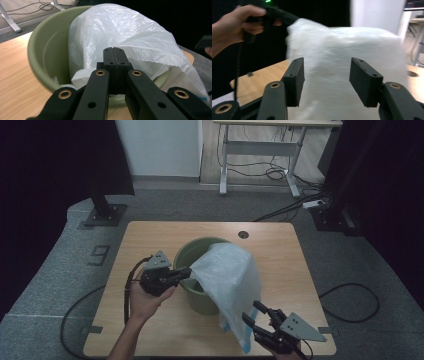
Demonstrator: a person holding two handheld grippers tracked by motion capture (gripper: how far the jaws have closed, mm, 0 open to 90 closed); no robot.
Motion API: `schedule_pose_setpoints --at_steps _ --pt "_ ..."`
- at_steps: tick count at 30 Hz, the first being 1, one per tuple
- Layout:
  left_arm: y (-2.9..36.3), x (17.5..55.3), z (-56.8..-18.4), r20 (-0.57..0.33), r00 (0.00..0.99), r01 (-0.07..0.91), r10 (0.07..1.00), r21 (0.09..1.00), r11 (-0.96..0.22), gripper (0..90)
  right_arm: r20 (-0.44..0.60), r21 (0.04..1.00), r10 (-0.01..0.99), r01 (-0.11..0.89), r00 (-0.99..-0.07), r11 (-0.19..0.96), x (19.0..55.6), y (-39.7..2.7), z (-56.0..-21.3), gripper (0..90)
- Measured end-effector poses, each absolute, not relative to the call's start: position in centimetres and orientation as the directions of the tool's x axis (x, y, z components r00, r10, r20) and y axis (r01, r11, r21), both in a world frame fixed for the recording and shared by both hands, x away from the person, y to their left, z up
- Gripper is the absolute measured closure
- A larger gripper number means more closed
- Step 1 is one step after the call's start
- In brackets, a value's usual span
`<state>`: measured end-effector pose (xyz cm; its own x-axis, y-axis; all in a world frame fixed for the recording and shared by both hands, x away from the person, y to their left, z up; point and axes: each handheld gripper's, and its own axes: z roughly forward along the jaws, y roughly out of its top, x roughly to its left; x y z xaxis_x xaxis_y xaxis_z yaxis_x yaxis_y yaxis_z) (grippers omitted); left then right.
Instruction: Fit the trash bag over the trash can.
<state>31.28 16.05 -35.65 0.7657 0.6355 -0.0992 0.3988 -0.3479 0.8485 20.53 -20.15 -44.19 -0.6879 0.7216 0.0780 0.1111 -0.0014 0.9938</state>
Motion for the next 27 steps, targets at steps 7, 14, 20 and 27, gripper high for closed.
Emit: schedule_pose_setpoints --at_steps 7,14,20,27 --pt "18.9 31.4 -35.5 -0.131 0.729 0.426 0.672 0.855 -0.295 89.8 0.151 0.979 0.768 0.202 -0.622 -0.028 24.3 -22.8 -45.5 33.8" --pt "20.6 32.0 -36.0 -0.150 0.701 0.444 0.697 0.857 -0.262 89.8 0.189 0.965 0.758 0.259 -0.624 -0.028 27.9 -23.3 -47.2 25.5" --pt "21.0 32.4 -36.6 -0.162 0.690 0.459 0.705 0.852 -0.253 89.8 0.222 0.954 0.721 0.298 -0.656 -0.023 28.8 -23.1 -48.2 26.4" --pt "20.7 32.2 -36.4 -0.156 0.698 0.448 0.698 0.856 -0.257 89.7 0.199 0.960 0.681 0.280 -0.705 0.010 27.6 -22.9 -48.5 80.1"
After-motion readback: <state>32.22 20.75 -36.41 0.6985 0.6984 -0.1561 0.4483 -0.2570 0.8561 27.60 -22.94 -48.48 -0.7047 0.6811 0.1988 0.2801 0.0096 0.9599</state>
